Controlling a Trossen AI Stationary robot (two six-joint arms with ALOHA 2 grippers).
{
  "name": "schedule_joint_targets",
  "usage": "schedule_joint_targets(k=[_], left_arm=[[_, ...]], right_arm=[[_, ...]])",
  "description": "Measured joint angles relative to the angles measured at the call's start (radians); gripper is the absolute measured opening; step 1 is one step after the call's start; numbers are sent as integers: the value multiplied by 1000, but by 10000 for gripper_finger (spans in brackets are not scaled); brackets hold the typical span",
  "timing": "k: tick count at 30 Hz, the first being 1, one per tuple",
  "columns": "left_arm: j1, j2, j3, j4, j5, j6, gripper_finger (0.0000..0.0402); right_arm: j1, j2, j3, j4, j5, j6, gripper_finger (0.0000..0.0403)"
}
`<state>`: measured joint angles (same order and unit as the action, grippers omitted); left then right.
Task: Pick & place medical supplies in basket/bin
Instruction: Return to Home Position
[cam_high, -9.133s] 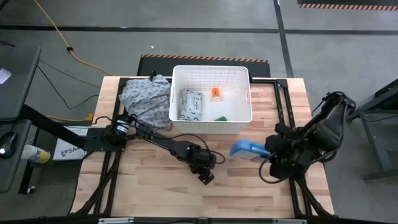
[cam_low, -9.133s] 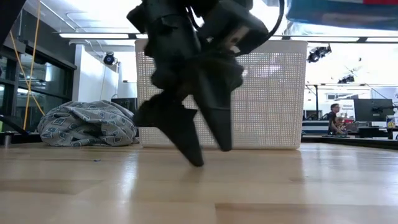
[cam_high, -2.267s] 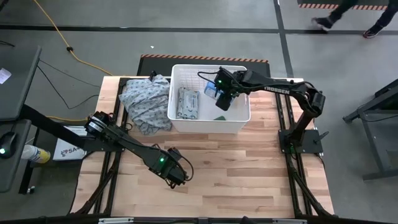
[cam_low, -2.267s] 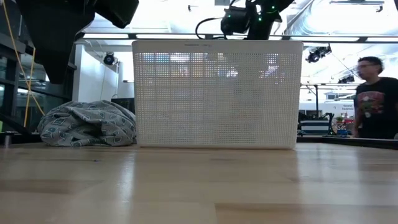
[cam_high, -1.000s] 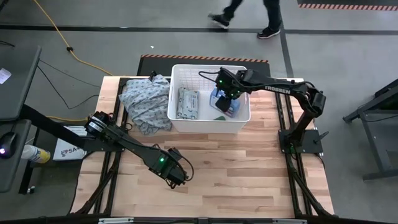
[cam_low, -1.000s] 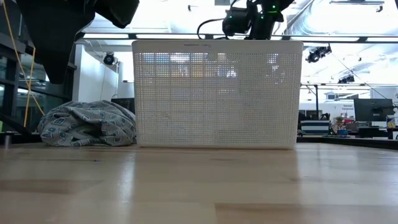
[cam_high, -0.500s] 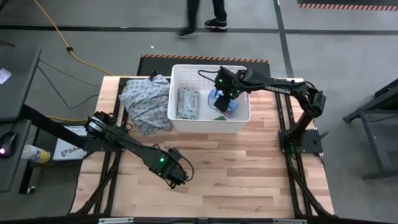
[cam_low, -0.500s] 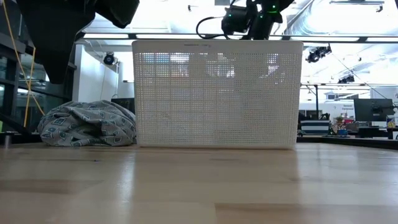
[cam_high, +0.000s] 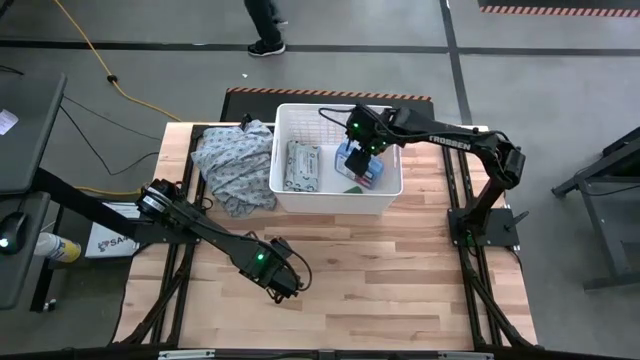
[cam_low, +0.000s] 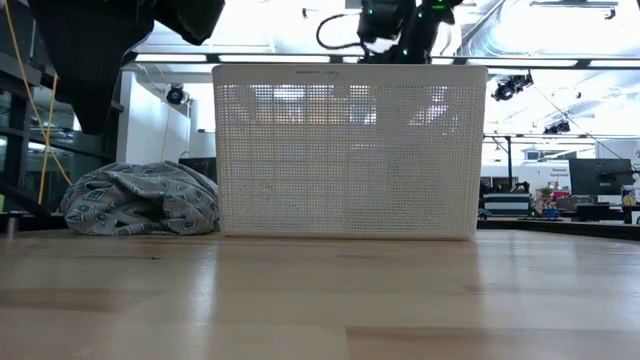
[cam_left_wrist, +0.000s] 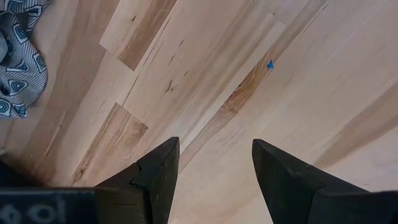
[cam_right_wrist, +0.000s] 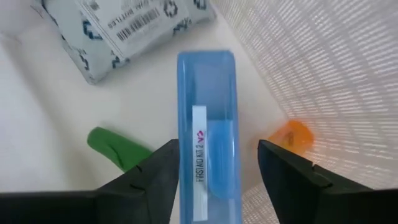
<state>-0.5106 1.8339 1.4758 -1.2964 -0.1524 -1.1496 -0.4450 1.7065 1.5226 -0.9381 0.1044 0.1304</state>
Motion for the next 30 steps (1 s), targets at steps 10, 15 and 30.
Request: schedule_joint_targets(k=[10, 15, 30], left_arm=[[0, 0, 0, 2, 0, 0, 239], [0, 0, 0, 2, 0, 0, 239], [0, 0, 0, 98, 1, 0, 239]], right_arm=[[6, -1, 233, -97, -1, -1, 211], [38, -1, 402, -149, 1, -22, 190], [218, -1, 811, -270, 1, -64, 30]])
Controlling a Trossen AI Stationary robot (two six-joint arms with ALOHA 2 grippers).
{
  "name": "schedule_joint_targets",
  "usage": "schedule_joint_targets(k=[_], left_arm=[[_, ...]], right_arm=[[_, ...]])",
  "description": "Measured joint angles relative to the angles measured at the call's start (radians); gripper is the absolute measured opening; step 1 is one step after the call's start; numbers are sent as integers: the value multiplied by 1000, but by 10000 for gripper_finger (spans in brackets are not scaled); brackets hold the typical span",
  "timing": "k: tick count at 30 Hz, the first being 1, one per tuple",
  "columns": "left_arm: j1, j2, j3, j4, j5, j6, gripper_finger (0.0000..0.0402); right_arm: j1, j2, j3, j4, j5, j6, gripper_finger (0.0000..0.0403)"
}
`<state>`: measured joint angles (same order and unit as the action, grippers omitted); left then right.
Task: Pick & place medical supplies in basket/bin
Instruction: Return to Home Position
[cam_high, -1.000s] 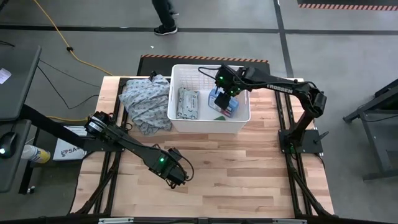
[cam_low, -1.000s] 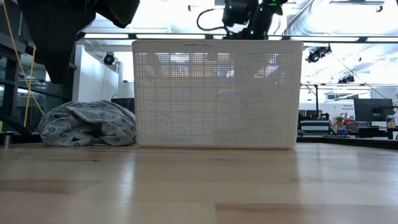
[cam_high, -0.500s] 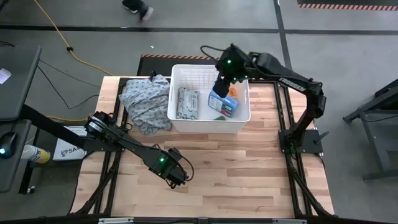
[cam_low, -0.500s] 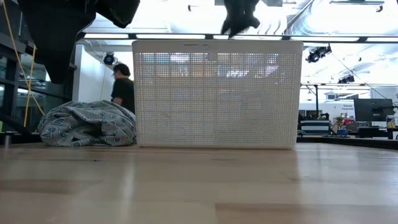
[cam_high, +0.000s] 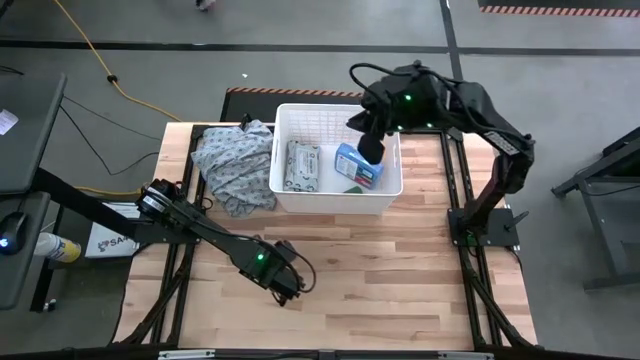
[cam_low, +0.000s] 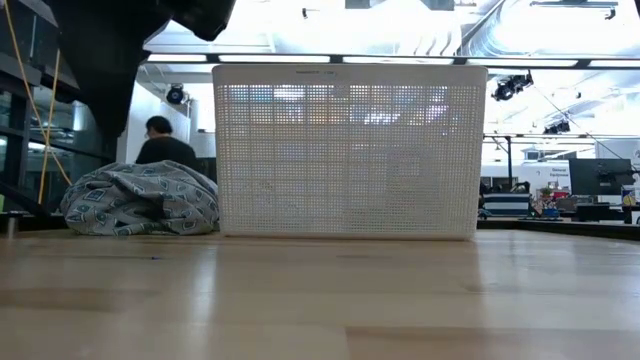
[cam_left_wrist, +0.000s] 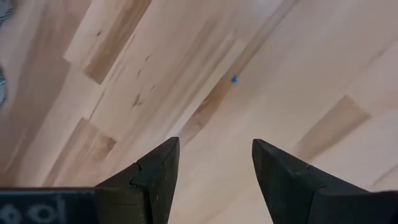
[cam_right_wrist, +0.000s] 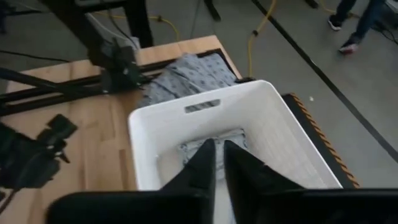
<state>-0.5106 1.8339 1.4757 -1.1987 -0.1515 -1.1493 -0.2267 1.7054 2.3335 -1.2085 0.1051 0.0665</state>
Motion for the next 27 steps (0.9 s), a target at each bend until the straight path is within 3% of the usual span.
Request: schedule_joint_targets(k=[3, 18, 27], left_arm=[[0, 0, 0, 32, 0, 0, 239], [0, 0, 0, 154, -48, -2, 239], [0, 0, 0, 163, -49, -50, 239]], right_arm=[[36, -5, 21, -16, 1, -3, 5], [258, -90, -20, 1, 7, 30, 4], [495, -124, -20, -29, 186, 36, 1]])
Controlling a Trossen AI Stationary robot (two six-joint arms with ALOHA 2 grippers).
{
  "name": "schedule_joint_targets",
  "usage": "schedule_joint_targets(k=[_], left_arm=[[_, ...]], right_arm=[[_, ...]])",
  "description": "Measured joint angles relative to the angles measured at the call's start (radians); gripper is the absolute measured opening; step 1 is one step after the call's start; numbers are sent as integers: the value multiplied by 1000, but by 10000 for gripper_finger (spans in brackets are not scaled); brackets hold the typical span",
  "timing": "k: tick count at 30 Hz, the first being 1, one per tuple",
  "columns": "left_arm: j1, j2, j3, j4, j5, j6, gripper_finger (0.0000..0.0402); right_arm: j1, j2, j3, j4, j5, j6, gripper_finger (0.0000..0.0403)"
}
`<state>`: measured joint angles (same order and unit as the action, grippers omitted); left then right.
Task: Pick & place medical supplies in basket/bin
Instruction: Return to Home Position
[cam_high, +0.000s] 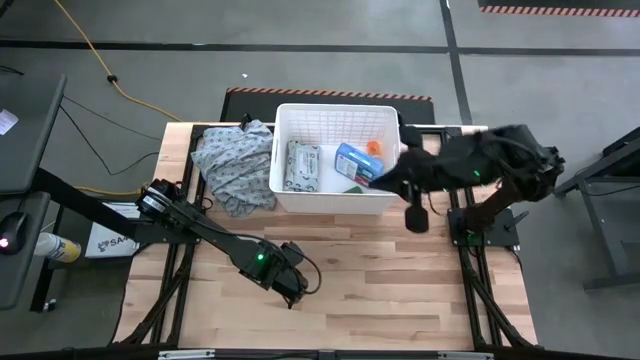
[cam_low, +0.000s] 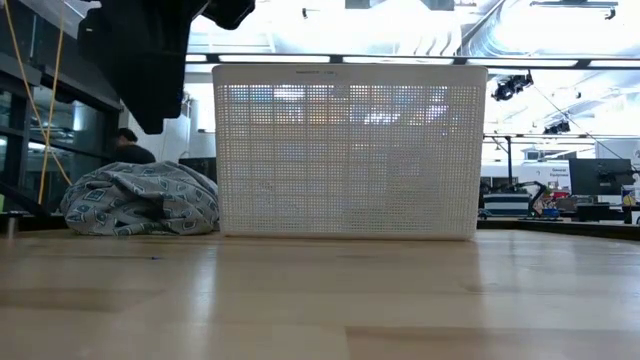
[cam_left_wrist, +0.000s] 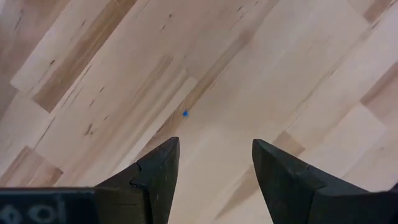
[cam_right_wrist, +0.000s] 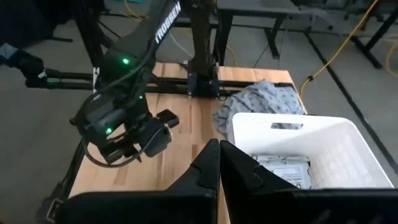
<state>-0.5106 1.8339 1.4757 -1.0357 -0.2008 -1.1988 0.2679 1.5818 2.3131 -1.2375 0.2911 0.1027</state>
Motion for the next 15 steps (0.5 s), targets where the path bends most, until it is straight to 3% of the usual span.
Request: schedule_joint_targets(k=[8, 11, 15], left_arm=[[0, 0, 0, 133, -30, 37, 239], [2, 0, 0, 175, -65, 61, 239], [17, 0, 32, 173, -66, 107, 230]], right_arm=[[212, -7, 0, -62, 194, 225, 2], [288, -7, 0, -64, 206, 239, 1], [387, -7, 0, -61, 320, 289, 1]])
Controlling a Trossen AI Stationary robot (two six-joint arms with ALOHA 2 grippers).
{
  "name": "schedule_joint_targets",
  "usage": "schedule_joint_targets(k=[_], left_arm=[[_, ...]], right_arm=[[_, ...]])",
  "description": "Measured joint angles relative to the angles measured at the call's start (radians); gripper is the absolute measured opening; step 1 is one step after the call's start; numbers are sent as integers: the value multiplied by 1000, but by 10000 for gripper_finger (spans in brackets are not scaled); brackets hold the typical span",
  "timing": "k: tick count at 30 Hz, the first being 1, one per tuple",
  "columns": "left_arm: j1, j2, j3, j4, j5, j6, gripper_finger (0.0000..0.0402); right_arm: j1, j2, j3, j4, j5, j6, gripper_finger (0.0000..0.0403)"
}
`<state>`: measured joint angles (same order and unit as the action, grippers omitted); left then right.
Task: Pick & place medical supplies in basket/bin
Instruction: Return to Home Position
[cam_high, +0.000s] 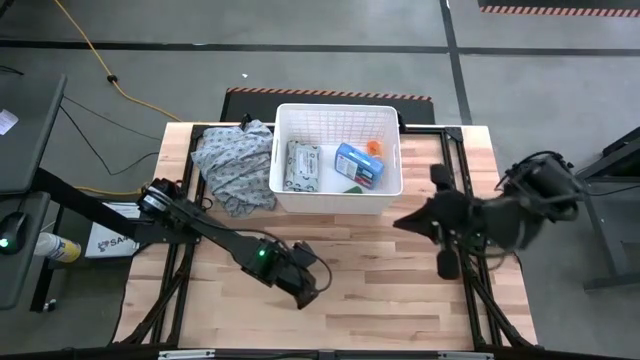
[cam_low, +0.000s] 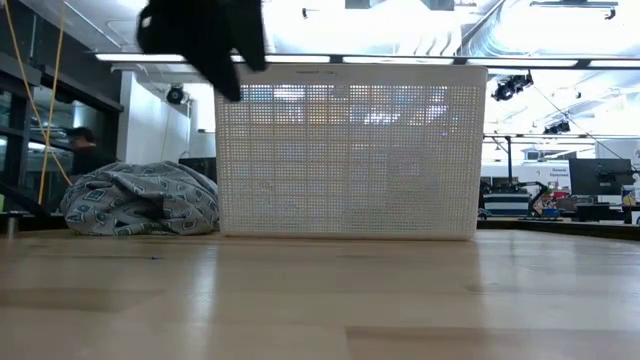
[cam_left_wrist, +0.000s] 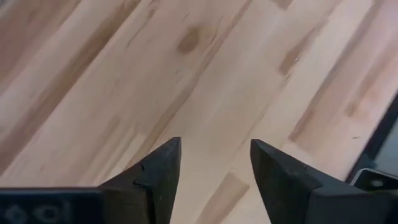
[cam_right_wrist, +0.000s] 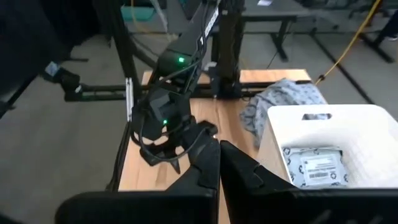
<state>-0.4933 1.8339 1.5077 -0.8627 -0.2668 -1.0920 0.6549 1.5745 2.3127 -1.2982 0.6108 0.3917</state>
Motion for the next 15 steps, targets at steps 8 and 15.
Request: schedule_joint_targets(k=[8, 15], left_arm=[[33, 0, 140, -51, -16, 185, 150], [57, 0, 315, -191, -102, 338, 71]], right_arm=[[151, 0, 0, -12, 122, 222, 0], [253, 1, -26, -58, 247, 284, 0]])
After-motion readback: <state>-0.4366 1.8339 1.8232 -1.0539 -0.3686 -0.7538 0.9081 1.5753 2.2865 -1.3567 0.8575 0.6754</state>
